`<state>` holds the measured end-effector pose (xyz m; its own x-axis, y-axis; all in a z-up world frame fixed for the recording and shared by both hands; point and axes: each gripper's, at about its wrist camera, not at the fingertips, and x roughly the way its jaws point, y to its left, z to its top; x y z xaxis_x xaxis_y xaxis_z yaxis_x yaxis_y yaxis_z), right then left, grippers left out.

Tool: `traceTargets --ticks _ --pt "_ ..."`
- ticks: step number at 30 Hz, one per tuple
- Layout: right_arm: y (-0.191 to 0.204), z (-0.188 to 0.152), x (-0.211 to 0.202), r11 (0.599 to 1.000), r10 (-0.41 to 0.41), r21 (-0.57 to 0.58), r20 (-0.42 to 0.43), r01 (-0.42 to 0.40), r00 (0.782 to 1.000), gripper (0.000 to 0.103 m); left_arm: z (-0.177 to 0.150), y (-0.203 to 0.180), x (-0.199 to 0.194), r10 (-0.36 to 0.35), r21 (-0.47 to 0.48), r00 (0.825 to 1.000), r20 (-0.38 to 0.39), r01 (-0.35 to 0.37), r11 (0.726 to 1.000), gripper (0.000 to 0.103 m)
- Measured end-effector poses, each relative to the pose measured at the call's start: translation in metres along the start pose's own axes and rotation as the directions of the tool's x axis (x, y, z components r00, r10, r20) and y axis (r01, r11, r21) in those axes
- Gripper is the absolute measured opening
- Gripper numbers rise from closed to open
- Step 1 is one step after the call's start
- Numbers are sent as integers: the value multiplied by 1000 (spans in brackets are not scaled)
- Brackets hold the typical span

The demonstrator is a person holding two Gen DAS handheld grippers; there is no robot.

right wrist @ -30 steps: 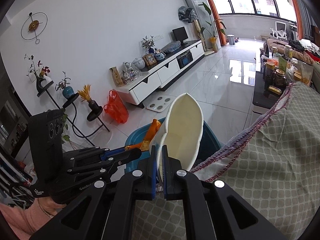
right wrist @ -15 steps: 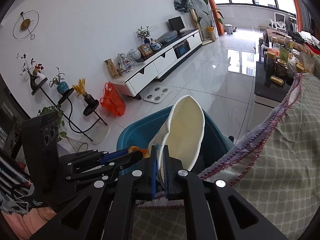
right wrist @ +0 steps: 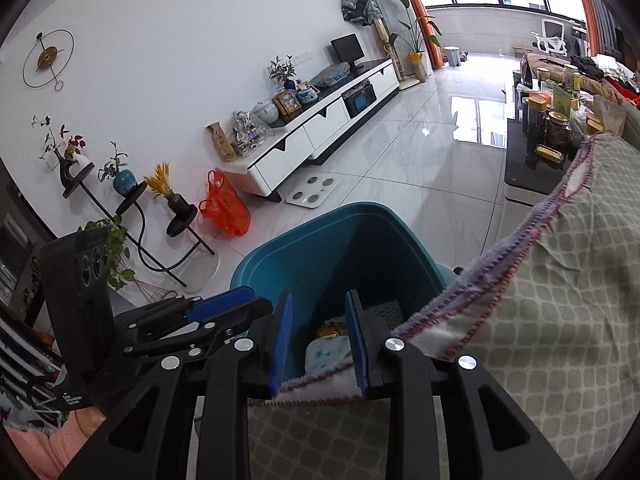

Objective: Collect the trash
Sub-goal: 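Open the left gripper over the bin while the right gripper drops the paper cup in, then move both open tools back over the bed toward the orange peel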

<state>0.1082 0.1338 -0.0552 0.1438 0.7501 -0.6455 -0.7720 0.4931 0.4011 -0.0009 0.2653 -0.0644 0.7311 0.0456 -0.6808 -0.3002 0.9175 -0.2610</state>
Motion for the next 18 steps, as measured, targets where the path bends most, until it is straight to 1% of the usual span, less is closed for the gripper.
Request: traceTargets --ticks 2,4,5,6,8,9,10,11,12,13,15,16,18 --pt "-2 -2 -7 1000 3 1 7 -3 1000 28 -2 -4 -5 -14 10 1000 10 14 1000 34" --pt "-3 -5 -15 1000 -1 -3 21 1 1000 28 -3 -9 -12 -27 26 999 27 26 999 37" --pt "-4 -6 -20 1000 -2 -5 29 2 1000 29 -3 -12 -16 -33 33 999 37 32 999 40" --pt "-4 -7 -24 1000 -5 -5 36 6 999 31 -3 -15 -19 -42 39 998 46 40 998 44" --pt "-5 -11 -37 1000 -14 -7 60 14 998 36 -3 -23 -28 -67 58 995 70 63 996 48" --pt "-6 -13 -43 1000 -18 -7 72 19 997 39 -3 -26 -31 -78 67 994 77 73 995 52" --pt "-8 -16 -51 1000 -22 -4 85 22 996 40 -4 -32 -35 -93 81 992 87 86 993 55" --pt "-10 -18 -58 1000 -25 -3 95 25 995 40 -4 -37 -38 -109 93 990 95 100 991 61" --pt "-12 -21 -67 999 -35 2 109 35 993 41 -5 -42 -41 -127 107 987 101 116 988 63" --pt "-15 -24 -73 999 -42 5 117 42 992 41 -6 -49 -44 -152 129 983 106 138 982 65" --pt "-23 -32 -92 998 -67 18 145 65 987 45 -8 -63 -49 -184 168 977 111 164 972 73" --pt "-26 -35 -99 997 -74 24 154 71 985 47 -9 -71 -51 -205 189 972 115 181 965 76" --pt "-35 -44 -117 994 -107 47 177 100 978 51 -12 -83 -53 -239 218 964 116 210 953 85"
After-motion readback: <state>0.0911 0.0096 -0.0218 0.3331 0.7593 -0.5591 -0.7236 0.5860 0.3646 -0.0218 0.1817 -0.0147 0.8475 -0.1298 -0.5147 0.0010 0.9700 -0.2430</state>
